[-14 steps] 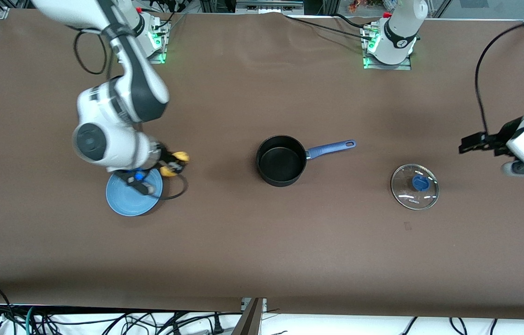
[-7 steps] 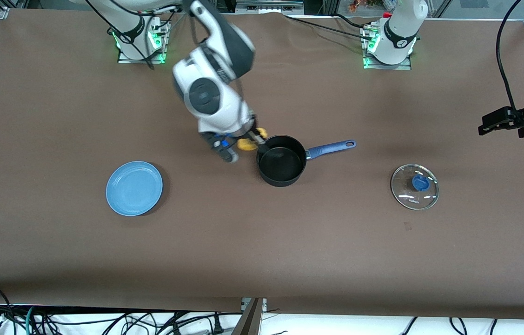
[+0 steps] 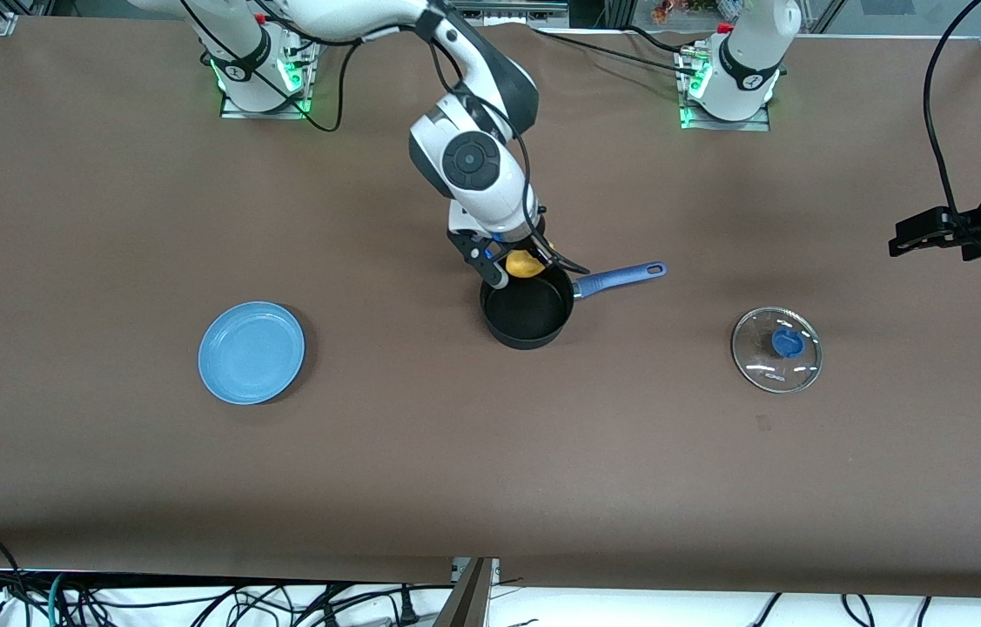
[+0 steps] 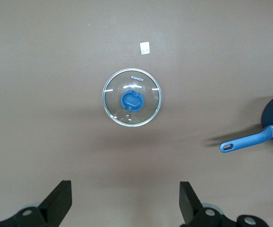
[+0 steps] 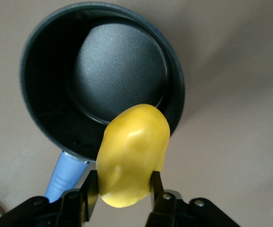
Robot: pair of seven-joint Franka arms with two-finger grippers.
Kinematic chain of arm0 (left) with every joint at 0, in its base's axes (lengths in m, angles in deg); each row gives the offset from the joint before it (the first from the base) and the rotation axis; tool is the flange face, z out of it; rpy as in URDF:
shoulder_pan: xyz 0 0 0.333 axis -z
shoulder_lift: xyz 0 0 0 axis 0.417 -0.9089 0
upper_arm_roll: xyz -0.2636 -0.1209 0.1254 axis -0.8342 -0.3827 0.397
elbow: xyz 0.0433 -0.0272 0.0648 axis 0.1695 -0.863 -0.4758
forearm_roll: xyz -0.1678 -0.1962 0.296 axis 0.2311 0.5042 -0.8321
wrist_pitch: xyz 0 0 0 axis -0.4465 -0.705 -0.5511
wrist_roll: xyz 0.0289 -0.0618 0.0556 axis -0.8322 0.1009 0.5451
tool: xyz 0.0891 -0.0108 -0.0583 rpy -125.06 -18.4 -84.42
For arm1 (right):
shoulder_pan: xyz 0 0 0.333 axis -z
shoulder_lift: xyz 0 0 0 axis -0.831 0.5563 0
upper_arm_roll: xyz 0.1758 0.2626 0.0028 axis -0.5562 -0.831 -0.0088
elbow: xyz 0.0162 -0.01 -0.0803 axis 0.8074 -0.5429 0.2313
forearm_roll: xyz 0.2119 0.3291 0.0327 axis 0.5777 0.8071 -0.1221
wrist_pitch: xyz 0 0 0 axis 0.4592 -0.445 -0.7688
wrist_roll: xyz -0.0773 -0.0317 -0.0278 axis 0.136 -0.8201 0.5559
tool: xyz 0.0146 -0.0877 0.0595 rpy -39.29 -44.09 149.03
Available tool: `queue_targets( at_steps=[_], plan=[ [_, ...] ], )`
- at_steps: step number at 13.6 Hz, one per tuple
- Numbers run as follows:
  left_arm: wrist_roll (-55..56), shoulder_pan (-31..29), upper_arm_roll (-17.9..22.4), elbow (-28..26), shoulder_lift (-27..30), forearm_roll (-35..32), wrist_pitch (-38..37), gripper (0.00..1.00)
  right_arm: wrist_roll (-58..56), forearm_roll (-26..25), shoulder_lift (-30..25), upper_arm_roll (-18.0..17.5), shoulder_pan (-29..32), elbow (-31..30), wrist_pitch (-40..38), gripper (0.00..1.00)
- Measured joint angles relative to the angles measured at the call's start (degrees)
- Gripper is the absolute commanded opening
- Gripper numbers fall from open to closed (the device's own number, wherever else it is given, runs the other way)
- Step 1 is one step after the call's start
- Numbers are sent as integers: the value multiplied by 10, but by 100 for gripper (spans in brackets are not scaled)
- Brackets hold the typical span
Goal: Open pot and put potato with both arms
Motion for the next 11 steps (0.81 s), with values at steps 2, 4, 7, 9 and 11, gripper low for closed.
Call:
queue_targets(
  at_steps=[2,4,7,9,11],
  plan=[
    [1,0,0,0,0,0,0,100,2,0,7,1,-2,5,3,99],
    [1,0,0,0,-1,0,0,100,2,0,6,7,-1,16,0,100],
    [1,0,-1,14,-4,0,0,100,-15,-25,1,36,8,67,-69,100],
    [1,0,-1,20,-6,0,0,100,-96,-65,-30,73,25,95,-138,100],
    [1,0,-1,22,-8,0,0,100,-221,-70,-81,97,67,97,-215,100]
  ],
)
